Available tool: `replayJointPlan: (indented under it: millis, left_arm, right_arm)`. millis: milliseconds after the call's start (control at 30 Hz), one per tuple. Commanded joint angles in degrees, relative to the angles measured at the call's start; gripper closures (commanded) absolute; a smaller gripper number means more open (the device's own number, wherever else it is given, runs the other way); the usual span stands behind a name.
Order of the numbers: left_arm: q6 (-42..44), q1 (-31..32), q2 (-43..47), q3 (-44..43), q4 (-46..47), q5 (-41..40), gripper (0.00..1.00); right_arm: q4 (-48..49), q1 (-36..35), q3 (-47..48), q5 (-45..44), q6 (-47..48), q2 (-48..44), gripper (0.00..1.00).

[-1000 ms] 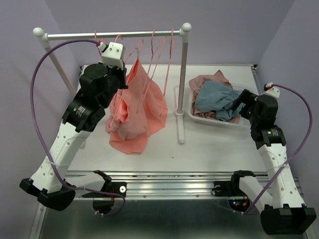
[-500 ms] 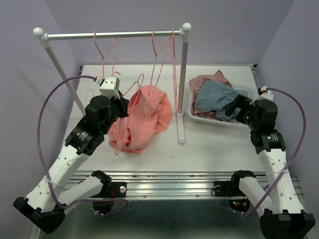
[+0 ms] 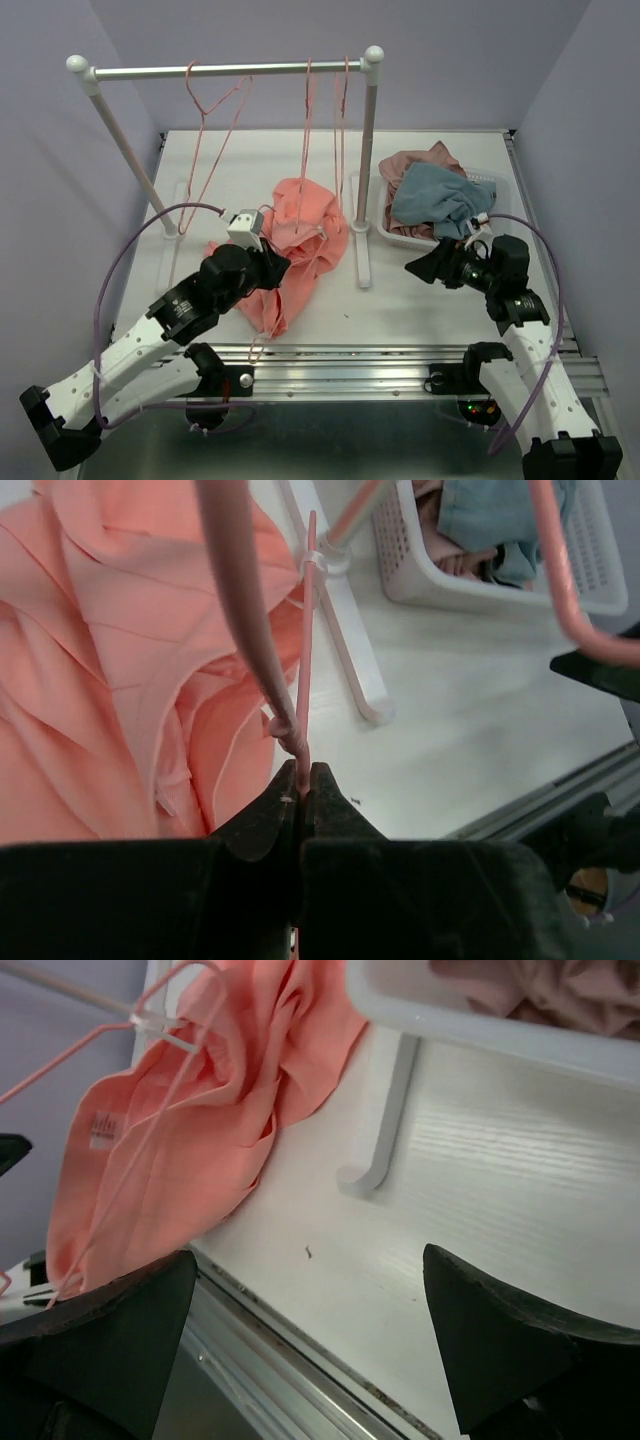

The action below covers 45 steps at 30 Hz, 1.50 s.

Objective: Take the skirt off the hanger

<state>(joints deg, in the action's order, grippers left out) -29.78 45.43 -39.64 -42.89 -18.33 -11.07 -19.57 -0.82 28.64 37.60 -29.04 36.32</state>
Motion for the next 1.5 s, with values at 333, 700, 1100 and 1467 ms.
replayJointPlan:
  millis: [333, 700, 1100, 1467]
  left_arm:
    - [-13.03, 19.17, -1.85, 2.48, 5.32, -13.54, 1.0]
    - [-13.55, 20.66, 0.52, -2.37, -2.15, -17.23, 1.0]
    - [-12.32, 20.75, 0.7, -7.38, -7.86, -17.85, 1.0]
    - [-12.23, 20.84, 1.23, -7.2, -8.22, -18.46, 1.0]
  right_arm:
    - [24.14, -45.4, -0.35, -24.75, 0.46, 17.54, 0.0]
    - [38.96, -49.89, -3.5, -42.08, 1.88, 23.18, 0.0]
    - [54.98, -49.89, -0.52, -51.31, -0.05, 35.65, 0.0]
    - [61.76, -49.89, 0.8, -51.23, -0.85, 40.76, 0.02]
